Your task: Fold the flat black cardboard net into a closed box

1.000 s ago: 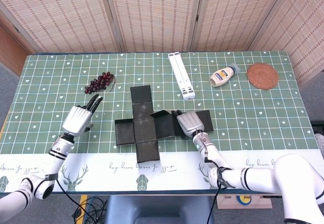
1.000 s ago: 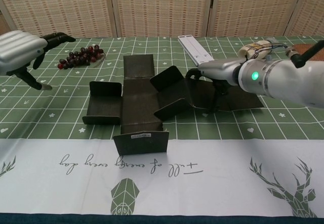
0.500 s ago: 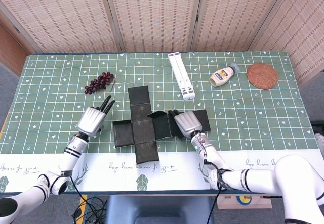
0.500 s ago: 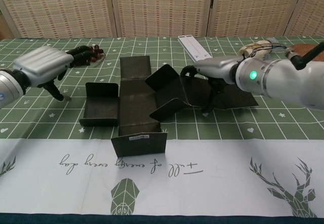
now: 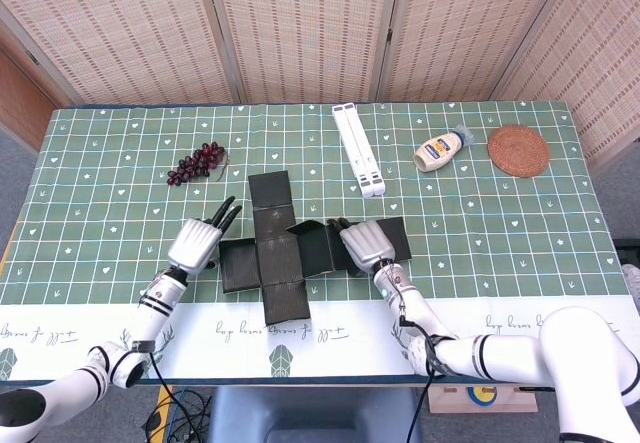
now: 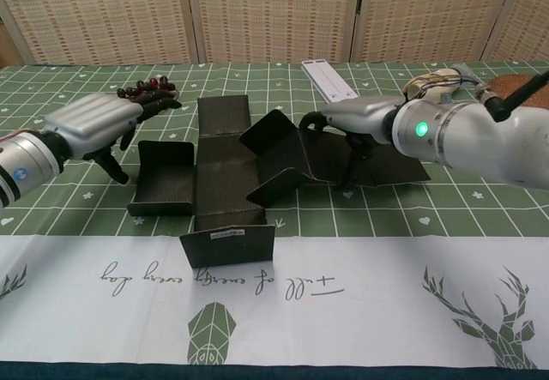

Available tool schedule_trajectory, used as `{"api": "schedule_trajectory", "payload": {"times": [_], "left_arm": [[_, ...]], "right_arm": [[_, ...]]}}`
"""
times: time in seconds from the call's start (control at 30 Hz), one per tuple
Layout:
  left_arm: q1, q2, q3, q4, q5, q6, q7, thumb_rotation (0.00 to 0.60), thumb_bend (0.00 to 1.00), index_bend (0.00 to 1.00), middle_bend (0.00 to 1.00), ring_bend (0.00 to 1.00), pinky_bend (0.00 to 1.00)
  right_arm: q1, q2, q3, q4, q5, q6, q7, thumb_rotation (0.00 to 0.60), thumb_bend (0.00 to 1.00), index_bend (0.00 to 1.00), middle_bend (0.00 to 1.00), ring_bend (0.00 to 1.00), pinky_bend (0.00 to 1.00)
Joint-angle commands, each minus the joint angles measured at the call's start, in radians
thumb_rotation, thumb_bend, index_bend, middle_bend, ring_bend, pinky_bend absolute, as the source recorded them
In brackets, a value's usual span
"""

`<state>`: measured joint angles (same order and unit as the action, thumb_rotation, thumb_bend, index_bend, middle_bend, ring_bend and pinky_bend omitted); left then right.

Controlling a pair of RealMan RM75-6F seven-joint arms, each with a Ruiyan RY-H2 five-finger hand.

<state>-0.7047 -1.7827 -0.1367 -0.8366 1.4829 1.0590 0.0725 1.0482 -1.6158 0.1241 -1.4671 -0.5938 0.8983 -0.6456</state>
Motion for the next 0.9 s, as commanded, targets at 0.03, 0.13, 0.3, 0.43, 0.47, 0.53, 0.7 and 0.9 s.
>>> {"api": "schedule_trajectory", "payload": {"times": [0.03,0.13,0.3,0.43,0.47,0.53,0.7,0.9], "left_arm": [[-0.008,-0.007,0.001,-0.032,0.001,0.003,-0.082,0.6,0.09,0.0,0.0,0.56,0.67],[-0.01,0.002,-0.008,-0.074,-0.012,-0.006,-0.153,0.6,0.09,0.0,0.0,0.56,0.67],[-0.004,0.032,-0.008,-0.146,0.011,0.039,-0.291,0.6,0.09,0.0,0.0,0.56,0.67],[0.004,0.058,0.001,-0.195,0.034,0.072,-0.409,0.6,0.09,0.0,0.0,0.55,0.67],[0.005,0.068,0.003,-0.211,0.037,0.075,-0.446,0.6,0.09,0.0,0.0,0.54,0.67],[0.008,0.081,0.004,-0.232,0.035,0.073,-0.494,0.6,0.09,0.0,0.0,0.54,0.67],[0.005,0.124,0.03,-0.282,0.035,0.025,-0.577,0.6,0.09,0.0,0.0,0.53,0.67],[0.007,0.153,0.054,-0.319,0.03,-0.014,-0.638,0.6,0.09,0.0,0.0,0.52,0.67]], "right_arm": [[0.0,-0.005,0.0,0.005,-0.007,-0.001,0.002,0.6,0.33,0.14,0.24,0.79,1.0],[-0.002,-0.007,0.001,0.008,-0.016,-0.002,0.005,0.6,0.33,0.14,0.25,0.79,1.0],[-0.004,0.007,-0.008,0.009,-0.068,-0.032,0.021,0.6,0.34,0.14,0.25,0.8,1.0],[0.006,0.037,-0.021,0.013,-0.152,-0.077,0.032,0.6,0.35,0.15,0.26,0.8,1.0],[0.011,0.045,-0.026,0.012,-0.179,-0.084,0.028,0.6,0.35,0.16,0.26,0.8,1.0],[0.02,0.056,-0.032,0.01,-0.213,-0.093,0.022,0.6,0.35,0.17,0.27,0.8,1.0],[0.053,0.084,-0.048,0.009,-0.263,-0.126,-0.018,0.6,0.35,0.17,0.27,0.81,1.0],[0.086,0.104,-0.058,0.013,-0.33,-0.144,-0.049,0.6,0.35,0.19,0.28,0.81,1.0]]}}
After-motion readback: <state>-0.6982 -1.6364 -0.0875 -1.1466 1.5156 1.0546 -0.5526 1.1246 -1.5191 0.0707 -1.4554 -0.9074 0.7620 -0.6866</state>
